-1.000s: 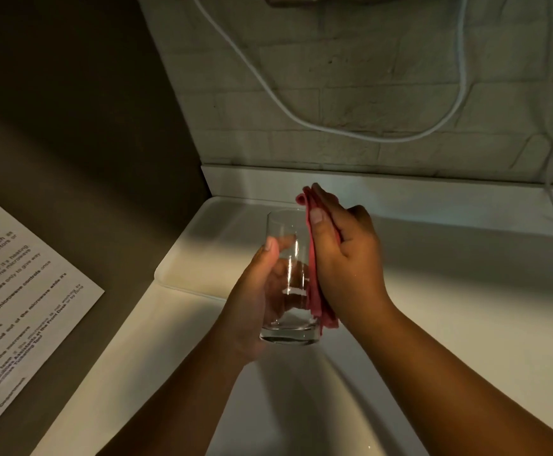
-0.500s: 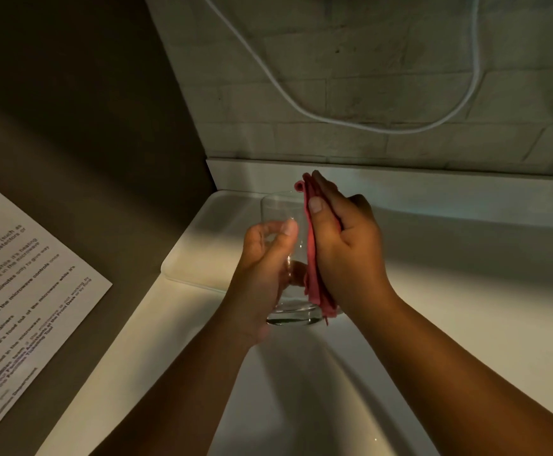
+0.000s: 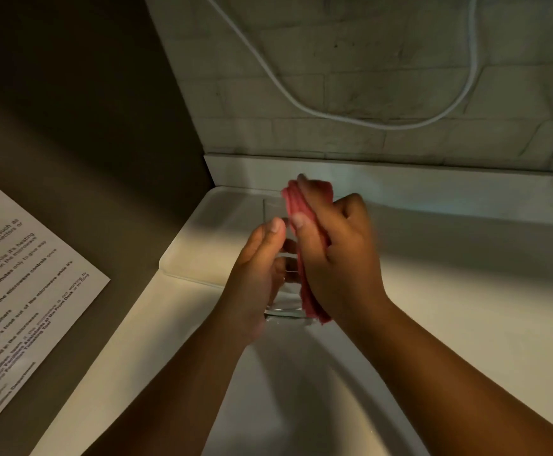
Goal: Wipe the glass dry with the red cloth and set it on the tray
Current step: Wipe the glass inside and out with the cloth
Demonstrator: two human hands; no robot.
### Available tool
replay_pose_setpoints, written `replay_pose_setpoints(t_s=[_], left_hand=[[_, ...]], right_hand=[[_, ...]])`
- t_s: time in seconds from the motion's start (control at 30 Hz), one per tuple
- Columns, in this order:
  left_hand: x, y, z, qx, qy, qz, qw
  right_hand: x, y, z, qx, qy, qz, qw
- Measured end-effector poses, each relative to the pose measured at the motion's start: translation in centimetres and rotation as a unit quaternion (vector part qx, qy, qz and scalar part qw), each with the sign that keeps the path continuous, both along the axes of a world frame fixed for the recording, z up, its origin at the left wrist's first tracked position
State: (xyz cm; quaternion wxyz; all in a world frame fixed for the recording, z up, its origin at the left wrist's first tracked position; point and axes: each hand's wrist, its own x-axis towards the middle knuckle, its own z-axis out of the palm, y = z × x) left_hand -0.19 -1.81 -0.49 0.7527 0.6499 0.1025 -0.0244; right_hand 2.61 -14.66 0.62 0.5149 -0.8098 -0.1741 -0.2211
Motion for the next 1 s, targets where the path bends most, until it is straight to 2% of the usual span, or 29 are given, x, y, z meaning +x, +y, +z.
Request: replay_pose_setpoints(t_s=[0.1, 0.2, 0.3, 0.37, 0.5, 0.67, 0.73, 0.83, 1.0], left_hand=[[-0.4, -0.1, -0.2, -0.009, 0.002, -0.003, 1.0], [-0.3, 0.2, -0.4, -0.086, -0.007, 0.014, 0.996], [0.2, 0.5, 0.2, -0.116, 0.0, 0.041, 0.992], [0.3, 0.6, 0.7, -0.102, 0.016, 0.063, 0.993], [0.2, 0.9, 0.4, -0.091, 0.028, 0.047, 0.994], [-0.4, -0.1, 0.2, -0.037, 0.015, 0.009, 0.999], [-0.5, -0.2, -0.2, -0.024, -0.005, 0.0, 1.0], [-0.3, 0.1, -0.5, -0.001, -0.016, 0.003, 1.0], [-0.5, 0.5, -0.9, -0.078, -0.009, -0.013, 0.997]], right_hand=[[1.4, -0.3, 0.9, 0.068, 0.042, -0.025, 0.997], [1.3, -0.3, 0.4, 0.151, 0.133, 0.019, 0.979], [-0.5, 0.2, -0.9, 0.16, 0.178, 0.043, 0.97], [-2.0, 0.6, -1.3, 0.148, 0.151, 0.062, 0.976], [-2.5, 0.6, -0.8, -0.023, 0.017, 0.05, 0.998], [-0.3, 0.4, 0.4, -0.072, -0.035, 0.027, 0.996], [0.4, 0.5, 0.3, -0.007, -0.009, 0.019, 1.0], [0.7, 0.4, 0.2, 0.103, 0.08, 0.033, 0.991], [0.7, 0.4, 0.2, 0.187, 0.142, 0.048, 0.971]])
